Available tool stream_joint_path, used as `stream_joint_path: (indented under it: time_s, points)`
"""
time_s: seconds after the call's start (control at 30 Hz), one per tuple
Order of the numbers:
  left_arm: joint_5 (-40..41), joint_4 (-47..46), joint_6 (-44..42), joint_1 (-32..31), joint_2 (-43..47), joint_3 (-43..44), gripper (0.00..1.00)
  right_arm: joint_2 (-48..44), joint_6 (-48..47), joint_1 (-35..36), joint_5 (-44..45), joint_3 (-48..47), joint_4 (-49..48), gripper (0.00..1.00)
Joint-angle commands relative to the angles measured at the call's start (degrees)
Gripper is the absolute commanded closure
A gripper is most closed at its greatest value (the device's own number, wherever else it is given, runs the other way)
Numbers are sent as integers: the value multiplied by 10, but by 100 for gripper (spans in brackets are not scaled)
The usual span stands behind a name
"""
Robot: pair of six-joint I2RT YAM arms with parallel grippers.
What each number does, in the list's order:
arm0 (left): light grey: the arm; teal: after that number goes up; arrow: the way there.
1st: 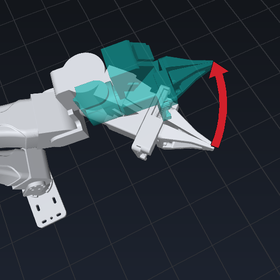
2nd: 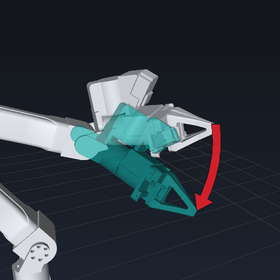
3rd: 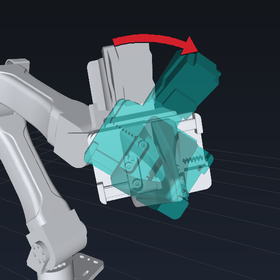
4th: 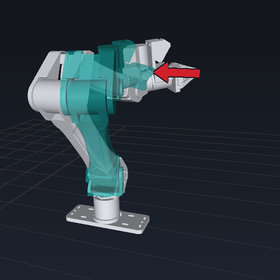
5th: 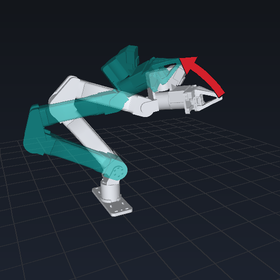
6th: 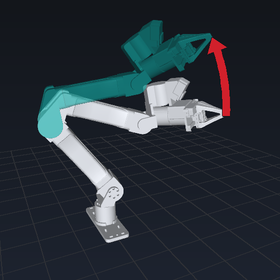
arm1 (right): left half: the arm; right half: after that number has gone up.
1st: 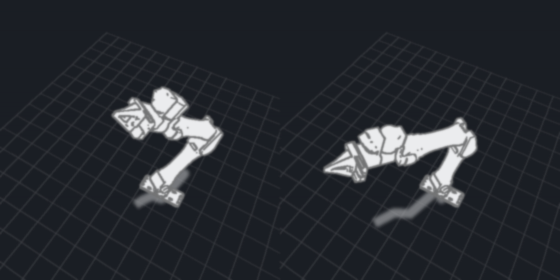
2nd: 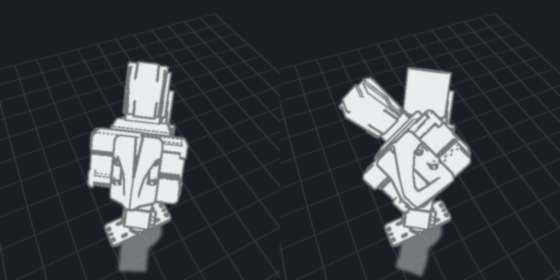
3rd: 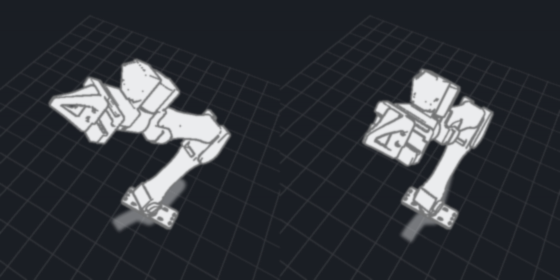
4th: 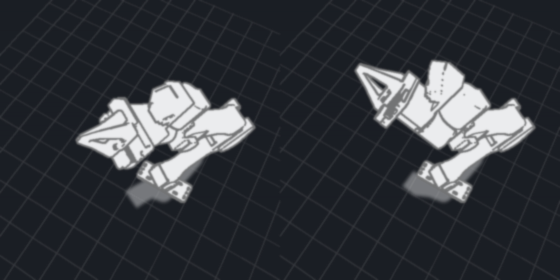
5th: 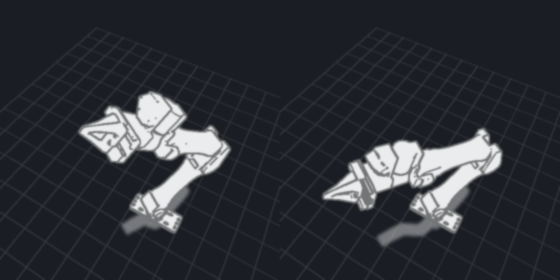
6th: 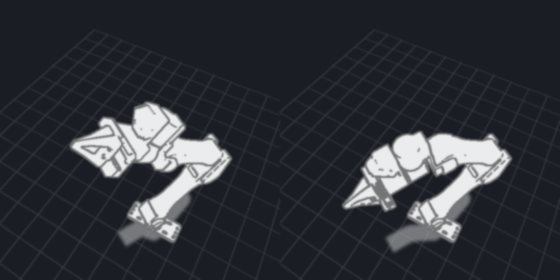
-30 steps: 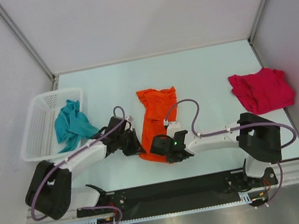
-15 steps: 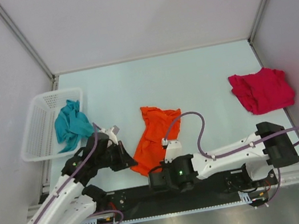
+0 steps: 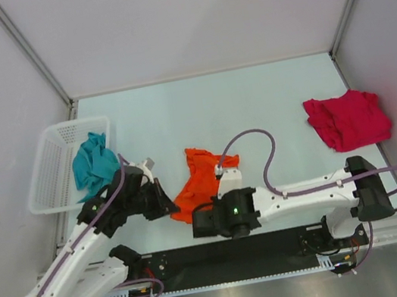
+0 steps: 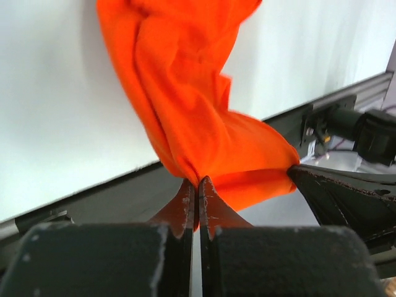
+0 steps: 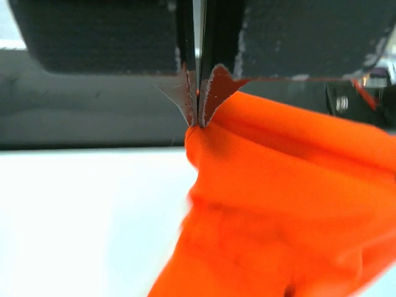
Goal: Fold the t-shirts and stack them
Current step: Fold the long partially folded tshirt into a neat square
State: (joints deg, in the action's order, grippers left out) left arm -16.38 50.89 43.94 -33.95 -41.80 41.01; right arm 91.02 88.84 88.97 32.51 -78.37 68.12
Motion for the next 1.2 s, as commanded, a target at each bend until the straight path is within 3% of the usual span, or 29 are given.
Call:
stream_joint_path:
  time_s: [0.0,0.3,0.63,1.17]
  points:
    - [45,-90,-22,6,-99,85,100,-4,-115,-83,34,-33,48,100]
    - [43,-140,-69,6,-341,258,100,-7,-301,-246,4,-35,-45,100]
    - [8,-165,-103,20,-544,371,100,43,-419,-394,-60,-22,-149,100]
    - [13,-187,-115,79,-588,371,100,180,-495,-463,-103,-74,-221,100]
